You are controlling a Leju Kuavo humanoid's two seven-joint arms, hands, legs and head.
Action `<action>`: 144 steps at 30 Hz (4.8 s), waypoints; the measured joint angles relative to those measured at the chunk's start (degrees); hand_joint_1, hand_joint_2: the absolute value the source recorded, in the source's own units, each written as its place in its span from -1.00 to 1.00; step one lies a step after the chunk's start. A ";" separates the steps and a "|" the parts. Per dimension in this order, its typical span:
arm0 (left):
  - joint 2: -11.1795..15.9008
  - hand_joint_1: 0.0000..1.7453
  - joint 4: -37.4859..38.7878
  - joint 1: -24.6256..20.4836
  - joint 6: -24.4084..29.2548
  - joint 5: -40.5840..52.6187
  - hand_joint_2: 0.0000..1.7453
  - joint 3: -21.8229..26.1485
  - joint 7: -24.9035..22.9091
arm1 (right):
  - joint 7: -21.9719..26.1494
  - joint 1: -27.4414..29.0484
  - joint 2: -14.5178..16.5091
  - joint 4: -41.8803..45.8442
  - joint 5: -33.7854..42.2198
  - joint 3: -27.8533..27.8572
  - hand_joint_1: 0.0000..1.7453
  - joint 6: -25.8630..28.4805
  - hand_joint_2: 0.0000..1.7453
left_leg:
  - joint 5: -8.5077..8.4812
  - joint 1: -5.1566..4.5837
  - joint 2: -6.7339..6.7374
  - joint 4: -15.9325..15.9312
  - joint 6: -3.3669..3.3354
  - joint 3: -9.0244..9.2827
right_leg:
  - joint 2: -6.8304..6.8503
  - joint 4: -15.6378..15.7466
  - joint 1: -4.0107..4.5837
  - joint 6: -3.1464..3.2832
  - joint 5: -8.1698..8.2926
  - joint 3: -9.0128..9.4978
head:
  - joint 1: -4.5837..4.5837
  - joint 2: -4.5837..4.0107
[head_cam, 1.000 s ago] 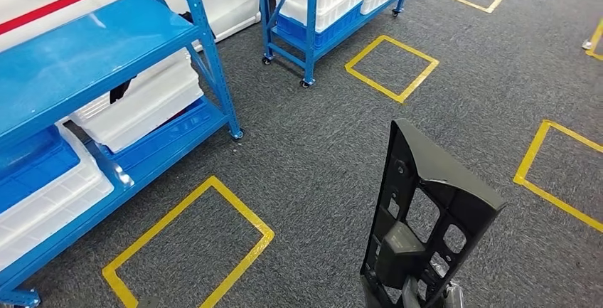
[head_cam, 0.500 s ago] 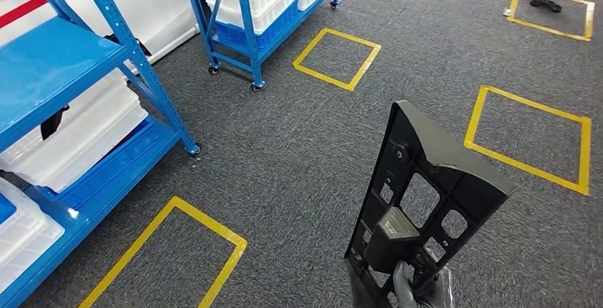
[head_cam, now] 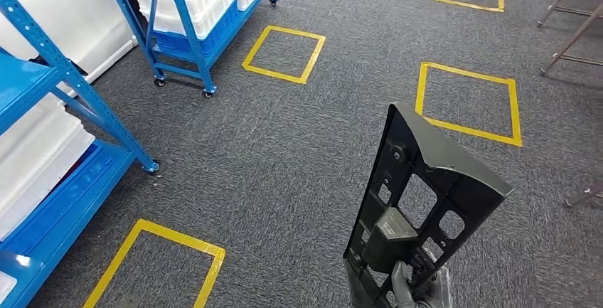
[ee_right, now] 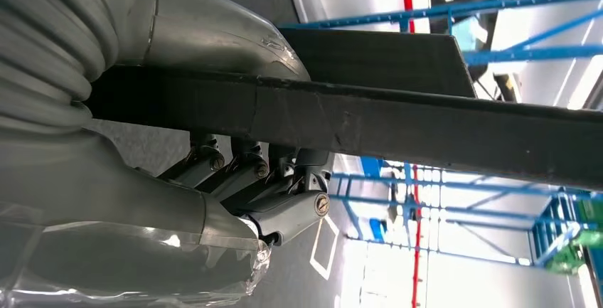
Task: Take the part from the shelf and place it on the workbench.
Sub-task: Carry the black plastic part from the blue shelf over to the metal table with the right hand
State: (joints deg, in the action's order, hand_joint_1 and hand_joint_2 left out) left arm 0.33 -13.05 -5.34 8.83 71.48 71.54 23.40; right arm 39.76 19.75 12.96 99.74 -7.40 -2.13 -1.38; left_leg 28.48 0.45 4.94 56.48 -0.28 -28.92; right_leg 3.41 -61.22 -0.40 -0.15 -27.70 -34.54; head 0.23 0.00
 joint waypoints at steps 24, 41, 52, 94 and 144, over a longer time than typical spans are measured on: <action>1.20 -1.00 0.00 -1.11 -0.45 -0.54 -1.00 1.61 -1.22 | 0.04 -2.04 -1.92 -0.41 0.31 -6.60 1.00 2.20 1.00 | -0.22 0.51 -4.47 0.95 -0.78 -1.24 | -4.46 -8.27 0.27 -0.44 -4.82 -5.07 | 0.01 0.00; -1.50 -1.00 0.12 -1.17 0.19 -4.25 -1.00 2.33 -2.61 | 0.07 -2.41 -3.40 3.12 -0.86 -10.14 1.00 4.50 1.00 | 8.92 0.49 -4.51 16.93 2.02 -7.08 | -4.89 3.11 0.60 2.48 0.68 1.34 | -0.76 0.00; -2.77 -1.00 0.15 -1.32 0.65 -1.36 -1.00 3.22 -4.43 | 0.05 -2.26 -3.67 5.30 -3.23 -12.52 1.00 6.28 1.00 | 0.25 0.99 -6.97 2.32 -0.03 -2.13 | -8.61 -0.18 0.25 -0.34 -0.58 -1.05 | -0.44 0.00; -4.00 -1.00 0.07 -2.78 -2.04 -2.09 -1.00 -1.60 6.23 | -0.77 -1.80 -4.55 4.30 -8.89 -16.01 1.00 9.31 1.00 | 1.51 0.38 0.56 2.04 -0.02 -1.06 | 0.16 2.30 1.08 0.14 0.44 0.69 | 0.40 0.00; -6.27 -1.00 -0.06 -0.70 -3.98 -1.87 -1.00 -1.65 6.69 | -3.66 0.37 -3.68 5.33 -10.41 -14.89 1.00 10.84 1.00 | 0.43 1.06 -6.97 3.21 -0.51 -2.85 | -8.86 0.55 0.08 -1.13 -0.69 0.09 | 0.04 0.00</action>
State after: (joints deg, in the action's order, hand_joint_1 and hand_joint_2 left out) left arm -5.94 -13.11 -6.04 4.85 69.60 69.89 30.09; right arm 36.10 20.12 9.28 105.08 -17.81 -17.02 9.46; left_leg 28.91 1.51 -2.03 59.69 -0.79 -31.77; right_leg -5.45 -60.66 -0.32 -1.28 -28.39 -34.46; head 0.28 0.00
